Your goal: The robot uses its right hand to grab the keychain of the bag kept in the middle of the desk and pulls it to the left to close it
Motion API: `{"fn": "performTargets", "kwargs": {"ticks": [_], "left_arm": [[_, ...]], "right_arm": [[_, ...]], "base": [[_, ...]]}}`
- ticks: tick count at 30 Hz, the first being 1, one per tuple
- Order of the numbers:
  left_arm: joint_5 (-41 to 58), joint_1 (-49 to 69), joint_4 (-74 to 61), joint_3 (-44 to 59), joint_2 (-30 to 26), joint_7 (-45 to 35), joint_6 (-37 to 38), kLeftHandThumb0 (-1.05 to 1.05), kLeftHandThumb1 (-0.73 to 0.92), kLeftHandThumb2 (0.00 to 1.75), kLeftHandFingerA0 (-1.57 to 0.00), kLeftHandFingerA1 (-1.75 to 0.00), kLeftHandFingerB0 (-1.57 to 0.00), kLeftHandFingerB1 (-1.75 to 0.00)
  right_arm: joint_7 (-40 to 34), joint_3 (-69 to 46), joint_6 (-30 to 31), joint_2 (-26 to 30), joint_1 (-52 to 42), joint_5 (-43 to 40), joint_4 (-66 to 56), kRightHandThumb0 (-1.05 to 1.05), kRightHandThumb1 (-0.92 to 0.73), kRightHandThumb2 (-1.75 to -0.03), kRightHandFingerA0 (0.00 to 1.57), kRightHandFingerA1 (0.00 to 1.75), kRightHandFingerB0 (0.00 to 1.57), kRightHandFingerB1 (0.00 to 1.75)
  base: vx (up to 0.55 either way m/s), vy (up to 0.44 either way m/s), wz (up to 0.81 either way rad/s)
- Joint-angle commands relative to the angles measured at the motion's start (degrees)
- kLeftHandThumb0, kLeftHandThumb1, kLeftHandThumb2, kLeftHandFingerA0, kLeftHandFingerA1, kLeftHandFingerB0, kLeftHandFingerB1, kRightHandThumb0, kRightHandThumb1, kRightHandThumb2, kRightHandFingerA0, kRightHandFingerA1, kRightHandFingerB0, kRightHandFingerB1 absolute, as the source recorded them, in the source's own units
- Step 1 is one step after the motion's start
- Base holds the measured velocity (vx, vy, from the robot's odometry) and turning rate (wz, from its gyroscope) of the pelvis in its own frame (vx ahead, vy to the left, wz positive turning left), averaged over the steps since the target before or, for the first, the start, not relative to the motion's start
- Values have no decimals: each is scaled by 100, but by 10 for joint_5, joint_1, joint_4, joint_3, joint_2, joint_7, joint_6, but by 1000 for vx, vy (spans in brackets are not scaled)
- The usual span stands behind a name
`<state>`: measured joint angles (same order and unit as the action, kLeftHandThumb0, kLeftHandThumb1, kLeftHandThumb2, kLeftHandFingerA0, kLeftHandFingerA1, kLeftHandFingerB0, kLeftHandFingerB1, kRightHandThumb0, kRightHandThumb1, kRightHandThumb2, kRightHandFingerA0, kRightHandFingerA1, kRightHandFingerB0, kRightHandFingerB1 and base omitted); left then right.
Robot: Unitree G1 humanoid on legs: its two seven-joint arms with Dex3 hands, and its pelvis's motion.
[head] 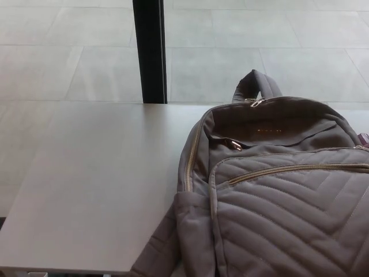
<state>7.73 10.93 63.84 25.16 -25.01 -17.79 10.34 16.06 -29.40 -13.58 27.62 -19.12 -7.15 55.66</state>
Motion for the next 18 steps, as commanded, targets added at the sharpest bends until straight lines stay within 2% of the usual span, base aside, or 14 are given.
{"fn": "performTargets", "kwargs": {"ticks": [1,2,3,4,5,6,7,8,10,11,12,15,16,18], "left_arm": [[28,-2,9,13,-10,-43,33,-70,64,60,-57,-53,-46,-37],[29,-3,9,13,-10,-45,34,-79,51,91,-53,-62,-39,-49],[30,-5,9,13,-9,-46,33,-82,52,91,-53,-61,-41,-49],[29,-5,12,13,-10,-46,34,-81,53,91,-54,-61,-41,-49],[30,-5,14,14,-10,-48,34,-81,53,91,-54,-61,-41,-49],[28,-5,16,12,-11,-47,35,-82,53,91,-54,-61,-42,-49],[25,-5,19,9,-12,-44,34,-81,53,91,-55,-61,-41,-48],[25,-5,19,9,-12,-44,35,-73,49,90,-55,-63,-38,-49],[26,-5,20,8,-12,-45,37,-73,49,90,-55,-63,-38,-49],[25,-4,19,7,-12,-46,39,-81,53,90,-53,-61,-40,-49],[27,-5,22,8,-13,-49,41,-81,53,91,-52,-60,-38,-48],[28,-9,22,7,-11,-48,39,-80,53,90,-53,-60,-39,-49],[30,-10,22,9,-10,-47,37,-81,53,90,-53,-60,-40,-48],[23,-9,24,4,-12,-41,44,-80,53,91,-54,-60,-41,-49]], "right_arm": [[65,-48,-13,31,17,-73,-10,-81,-72,-62,18,66,3,42],[69,-55,-17,39,23,-76,-10,-87,-58,-98,21,65,1,34],[67,-59,-19,50,32,-74,-12,-86,-74,-62,18,63,0,39],[70,-68,-19,60,45,-81,-24,-83,-55,-96,17,64,1,31],[84,-82,-14,64,53,-99,-43,-83,-55,-96,17,64,1,31],[84,-86,2,69,56,-103,-72,-85,-74,-62,22,61,0,36],[83,-91,25,76,59,-110,-115,-90,-76,-63,34,49,4,37],[82,-94,17,79,66,-110,-131,-84,-57,-99,35,65,4,30],[81,-98,9,83,75,-112,-161,-84,-57,-99,35,65,4,30],[79,-102,27,80,67,-122,-224,-94,-74,-61,37,66,1,45],[81,-105,28,83,75,-136,-298,-84,-58,-98,34,62,5,36],[80,-110,53,77,78,-155,-356,-83,-56,-95,27,54,7,46],[82,-107,65,72,79,-167,-406,-80,-72,-62,34,42,16,35],[110,-73,64,70,73,-169,-479,-81,-58,-91,26,48,10,41]], "base": [[0,0,0],[0,0,0],[0,0,0],[0,0,0],[0,0,0],[0,0,0],[0,0,0],[0,0,0],[0,0,0],[0,0,0],[0,0,0],[0,0,0],[0,0,0],[0,0,0]]}}
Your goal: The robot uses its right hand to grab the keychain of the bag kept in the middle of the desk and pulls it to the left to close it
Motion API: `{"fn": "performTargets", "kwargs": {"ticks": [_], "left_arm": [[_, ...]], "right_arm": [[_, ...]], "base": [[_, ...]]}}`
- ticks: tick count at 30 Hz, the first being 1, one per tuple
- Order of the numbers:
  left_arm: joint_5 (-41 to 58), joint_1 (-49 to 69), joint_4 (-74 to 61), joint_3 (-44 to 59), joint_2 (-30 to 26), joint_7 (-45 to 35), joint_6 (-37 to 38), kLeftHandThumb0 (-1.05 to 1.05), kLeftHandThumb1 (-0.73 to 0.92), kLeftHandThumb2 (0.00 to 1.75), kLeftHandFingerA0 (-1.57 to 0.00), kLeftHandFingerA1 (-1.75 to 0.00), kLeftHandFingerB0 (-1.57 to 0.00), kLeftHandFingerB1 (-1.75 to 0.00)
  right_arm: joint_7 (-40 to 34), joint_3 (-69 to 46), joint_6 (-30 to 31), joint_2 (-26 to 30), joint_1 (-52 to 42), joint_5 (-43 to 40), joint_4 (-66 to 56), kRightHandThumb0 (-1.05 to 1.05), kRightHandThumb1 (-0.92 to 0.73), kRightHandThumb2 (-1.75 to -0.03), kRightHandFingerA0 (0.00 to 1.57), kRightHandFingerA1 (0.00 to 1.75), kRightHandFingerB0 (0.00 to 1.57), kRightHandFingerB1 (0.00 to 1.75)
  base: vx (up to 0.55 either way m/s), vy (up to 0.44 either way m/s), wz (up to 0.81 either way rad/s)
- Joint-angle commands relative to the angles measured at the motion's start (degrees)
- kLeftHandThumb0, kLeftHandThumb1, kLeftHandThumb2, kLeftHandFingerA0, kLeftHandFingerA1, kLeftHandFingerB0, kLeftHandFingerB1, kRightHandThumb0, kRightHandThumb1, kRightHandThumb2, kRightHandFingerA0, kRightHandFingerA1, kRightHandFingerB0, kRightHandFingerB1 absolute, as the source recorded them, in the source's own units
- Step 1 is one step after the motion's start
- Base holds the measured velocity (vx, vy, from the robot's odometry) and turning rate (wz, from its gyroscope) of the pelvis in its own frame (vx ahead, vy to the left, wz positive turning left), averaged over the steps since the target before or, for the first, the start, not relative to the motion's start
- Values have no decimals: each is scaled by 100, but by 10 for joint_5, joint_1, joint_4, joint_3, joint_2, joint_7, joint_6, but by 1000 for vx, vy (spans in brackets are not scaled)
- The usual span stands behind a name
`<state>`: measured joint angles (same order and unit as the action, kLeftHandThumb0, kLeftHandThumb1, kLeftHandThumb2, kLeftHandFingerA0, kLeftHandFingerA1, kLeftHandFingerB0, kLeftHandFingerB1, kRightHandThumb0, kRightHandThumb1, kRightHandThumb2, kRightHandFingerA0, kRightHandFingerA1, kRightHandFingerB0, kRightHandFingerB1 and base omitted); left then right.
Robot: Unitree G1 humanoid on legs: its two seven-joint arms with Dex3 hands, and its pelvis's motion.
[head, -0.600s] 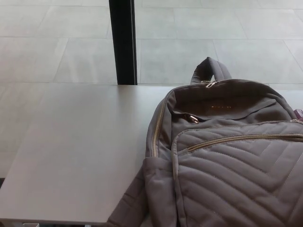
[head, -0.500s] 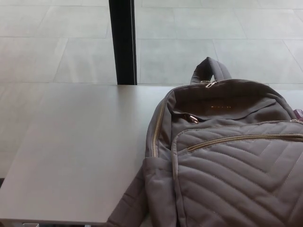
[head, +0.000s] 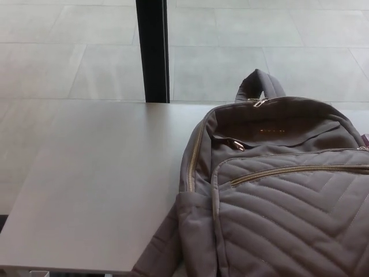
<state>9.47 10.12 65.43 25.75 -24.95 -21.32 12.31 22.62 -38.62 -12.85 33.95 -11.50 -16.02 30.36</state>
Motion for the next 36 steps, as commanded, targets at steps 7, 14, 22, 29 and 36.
{"fn": "performTargets", "kwargs": {"ticks": [7,14,22,29,36], "left_arm": [[9,-3,10,1,-14,-3,14,-77,51,91,-55,-61,-41,-49],[0,4,5,-9,-16,-5,28,-80,54,91,-52,-60,-40,-49],[8,0,7,-7,-15,-8,22,-70,63,59,-57,-53,-44,-36],[8,3,8,-8,-17,-11,30,-81,53,91,-54,-61,-42,-49],[8,-2,12,-12,-18,-6,25,-79,54,92,-54,-61,-42,-49]], "right_arm": [[76,81,45,3,-38,-35,-302,-65,-58,-89,18,48,6,36],[90,146,15,22,-87,38,-265,-52,-67,-62,25,39,11,21],[69,198,-52,54,-88,120,-229,-46,-65,-61,27,40,14,27],[58,224,-45,82,-78,150,-229,-42,-65,-60,25,39,17,27],[41,225,-22,91,-53,160,-248,-42,-68,-61,28,40,19,28]], "base": [[0,0,0],[0,0,0],[0,0,0],[0,0,0],[0,0,0]]}}
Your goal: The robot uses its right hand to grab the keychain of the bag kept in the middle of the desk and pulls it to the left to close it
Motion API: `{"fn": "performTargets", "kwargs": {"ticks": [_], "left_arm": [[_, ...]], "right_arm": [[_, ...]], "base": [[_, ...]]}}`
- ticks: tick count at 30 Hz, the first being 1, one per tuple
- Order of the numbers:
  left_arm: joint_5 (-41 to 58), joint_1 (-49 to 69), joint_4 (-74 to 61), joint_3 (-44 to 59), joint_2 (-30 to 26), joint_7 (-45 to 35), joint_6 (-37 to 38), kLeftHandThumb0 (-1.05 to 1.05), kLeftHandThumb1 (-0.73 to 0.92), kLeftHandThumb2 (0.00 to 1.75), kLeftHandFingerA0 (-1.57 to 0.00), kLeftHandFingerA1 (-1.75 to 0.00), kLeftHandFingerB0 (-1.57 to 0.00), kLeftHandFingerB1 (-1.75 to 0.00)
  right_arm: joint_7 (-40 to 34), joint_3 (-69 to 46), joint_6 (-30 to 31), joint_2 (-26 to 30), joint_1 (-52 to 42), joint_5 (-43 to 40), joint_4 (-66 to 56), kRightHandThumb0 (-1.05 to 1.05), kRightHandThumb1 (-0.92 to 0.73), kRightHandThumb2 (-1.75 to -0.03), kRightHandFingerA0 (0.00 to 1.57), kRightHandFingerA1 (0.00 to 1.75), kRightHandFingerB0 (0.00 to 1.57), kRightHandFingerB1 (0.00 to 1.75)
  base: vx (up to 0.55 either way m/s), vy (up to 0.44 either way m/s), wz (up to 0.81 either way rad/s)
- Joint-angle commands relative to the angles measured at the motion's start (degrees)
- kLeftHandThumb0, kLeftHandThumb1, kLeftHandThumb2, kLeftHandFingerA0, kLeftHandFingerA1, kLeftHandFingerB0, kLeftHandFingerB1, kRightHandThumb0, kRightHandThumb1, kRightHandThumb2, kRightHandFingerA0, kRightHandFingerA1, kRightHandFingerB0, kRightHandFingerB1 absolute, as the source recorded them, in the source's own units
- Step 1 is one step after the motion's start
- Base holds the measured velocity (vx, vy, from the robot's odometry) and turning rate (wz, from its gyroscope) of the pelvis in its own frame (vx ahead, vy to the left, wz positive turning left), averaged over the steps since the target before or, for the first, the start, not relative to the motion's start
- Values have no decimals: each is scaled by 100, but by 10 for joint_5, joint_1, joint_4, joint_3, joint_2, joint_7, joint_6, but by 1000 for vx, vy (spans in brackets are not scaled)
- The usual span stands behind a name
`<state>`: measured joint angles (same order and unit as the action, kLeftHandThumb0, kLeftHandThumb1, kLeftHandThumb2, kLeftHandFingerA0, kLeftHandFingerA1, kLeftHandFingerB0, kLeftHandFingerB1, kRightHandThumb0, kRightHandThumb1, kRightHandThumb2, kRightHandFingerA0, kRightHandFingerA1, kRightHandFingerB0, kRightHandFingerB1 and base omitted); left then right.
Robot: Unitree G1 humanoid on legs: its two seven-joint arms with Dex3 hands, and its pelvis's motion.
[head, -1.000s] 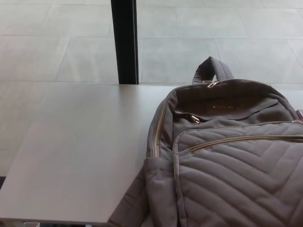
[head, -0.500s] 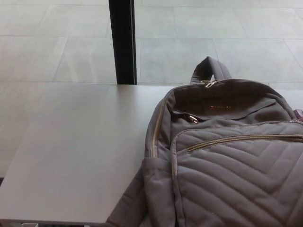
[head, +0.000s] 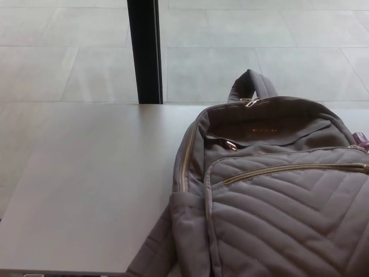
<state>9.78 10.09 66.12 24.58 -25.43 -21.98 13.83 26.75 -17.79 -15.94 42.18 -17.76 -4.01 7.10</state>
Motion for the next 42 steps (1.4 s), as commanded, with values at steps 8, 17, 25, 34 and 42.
{"fn": "performTargets", "kwargs": {"ticks": [8,17,25,34,42], "left_arm": [[1,7,2,-7,-11,9,13,-65,53,93,-54,-63,-41,-52],[2,2,2,-11,-12,12,9,-64,69,60,-59,-52,-49,-39],[0,0,1,-13,-8,23,7,-63,71,61,-62,-53,-50,-40],[-3,-5,8,-21,-10,31,-1,-58,72,62,-65,-53,-49,-40],[-9,-5,4,-35,-12,33,1,-59,74,63,-64,-51,-48,-41]], "right_arm": [[3,4,8,12,65,17,-19,-35,-66,-61,30,41,23,29],[-3,0,-3,13,76,35,-1,-29,-46,-94,34,60,12,48],[-8,21,-22,16,51,74,-7,-31,-73,-61,79,68,27,30],[-31,55,11,40,39,137,-18,-29,-78,-64,89,93,35,32],[-103,78,-14,30,40,195,-3,-19,-85,-73,71,156,81,72]], "base": [[0,0,0],[0,0,0],[0,0,0],[0,0,0],[0,0,0]]}}
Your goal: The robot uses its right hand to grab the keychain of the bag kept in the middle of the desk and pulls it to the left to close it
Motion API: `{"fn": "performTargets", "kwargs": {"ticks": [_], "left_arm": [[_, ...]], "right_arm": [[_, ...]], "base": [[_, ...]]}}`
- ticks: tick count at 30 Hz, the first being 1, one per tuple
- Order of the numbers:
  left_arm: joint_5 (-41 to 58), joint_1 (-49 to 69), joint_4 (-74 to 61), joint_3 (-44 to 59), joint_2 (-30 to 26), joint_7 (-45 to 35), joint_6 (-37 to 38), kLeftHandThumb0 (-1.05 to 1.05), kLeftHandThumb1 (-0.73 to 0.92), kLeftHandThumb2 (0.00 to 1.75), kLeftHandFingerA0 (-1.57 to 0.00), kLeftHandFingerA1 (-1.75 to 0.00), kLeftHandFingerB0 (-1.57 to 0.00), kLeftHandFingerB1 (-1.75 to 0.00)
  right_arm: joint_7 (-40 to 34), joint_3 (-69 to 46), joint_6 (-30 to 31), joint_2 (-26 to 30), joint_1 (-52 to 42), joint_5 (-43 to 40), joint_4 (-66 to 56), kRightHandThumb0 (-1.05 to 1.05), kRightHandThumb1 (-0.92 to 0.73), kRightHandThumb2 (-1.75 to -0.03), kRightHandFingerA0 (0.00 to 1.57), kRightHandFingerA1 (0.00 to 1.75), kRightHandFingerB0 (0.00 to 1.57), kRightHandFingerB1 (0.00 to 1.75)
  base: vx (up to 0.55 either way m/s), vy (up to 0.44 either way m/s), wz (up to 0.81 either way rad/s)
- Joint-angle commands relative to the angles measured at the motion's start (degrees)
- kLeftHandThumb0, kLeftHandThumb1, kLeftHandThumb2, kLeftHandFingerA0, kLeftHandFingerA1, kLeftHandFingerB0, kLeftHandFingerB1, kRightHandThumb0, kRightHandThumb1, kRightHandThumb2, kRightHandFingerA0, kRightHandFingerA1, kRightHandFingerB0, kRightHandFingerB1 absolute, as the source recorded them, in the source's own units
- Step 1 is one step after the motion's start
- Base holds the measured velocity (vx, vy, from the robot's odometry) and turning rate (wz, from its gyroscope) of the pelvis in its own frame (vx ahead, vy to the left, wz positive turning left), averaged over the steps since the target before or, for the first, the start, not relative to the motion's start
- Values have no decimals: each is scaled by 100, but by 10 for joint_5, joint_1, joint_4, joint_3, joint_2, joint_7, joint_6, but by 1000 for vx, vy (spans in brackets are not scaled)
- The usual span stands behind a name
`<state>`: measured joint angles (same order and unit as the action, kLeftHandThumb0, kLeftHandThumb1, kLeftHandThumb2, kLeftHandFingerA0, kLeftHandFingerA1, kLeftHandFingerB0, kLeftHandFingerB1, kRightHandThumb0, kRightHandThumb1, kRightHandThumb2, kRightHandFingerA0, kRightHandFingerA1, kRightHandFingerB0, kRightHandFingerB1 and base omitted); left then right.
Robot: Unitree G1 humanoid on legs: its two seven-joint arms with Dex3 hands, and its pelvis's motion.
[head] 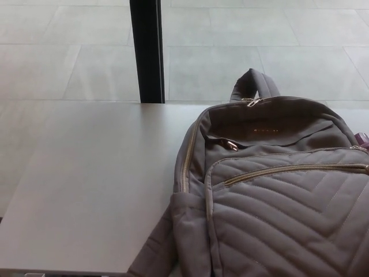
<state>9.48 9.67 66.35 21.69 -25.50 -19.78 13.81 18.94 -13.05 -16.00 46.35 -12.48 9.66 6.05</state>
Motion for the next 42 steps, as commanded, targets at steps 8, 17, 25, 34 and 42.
{"fn": "performTargets", "kwargs": {"ticks": [8,17,25,34,42], "left_arm": [[-6,4,-6,-12,-15,4,5,-61,77,64,-61,-49,-45,-39],[-8,4,-6,-16,-17,7,10,-64,75,63,-64,-52,-49,-41],[-7,3,3,-16,-16,11,12,-62,76,63,-65,-54,-51,-41],[-7,2,3,-16,-16,16,11,-59,77,63,-65,-53,-49,-40],[-6,2,6,-15,-15,16,15,-61,77,63,-65,-54,-49,-41]], "right_arm": [[-98,10,-20,-62,-9,46,-8,-21,-71,-96,80,173,60,156],[-146,-36,-76,-160,26,-25,36,-20,-72,-92,70,175,58,160],[-154,-64,-79,-192,72,-57,49,-18,-70,-96,76,175,64,163],[-116,-74,30,-186,129,-112,-28,-9,-60,-107,86,175,72,154],[-91,-41,101,-164,197,-87,-74,-8,-58,-112,84,175,72,152]], "base": [[0,0,0],[0,0,0],[0,0,0],[0,0,0],[0,0,0]]}}
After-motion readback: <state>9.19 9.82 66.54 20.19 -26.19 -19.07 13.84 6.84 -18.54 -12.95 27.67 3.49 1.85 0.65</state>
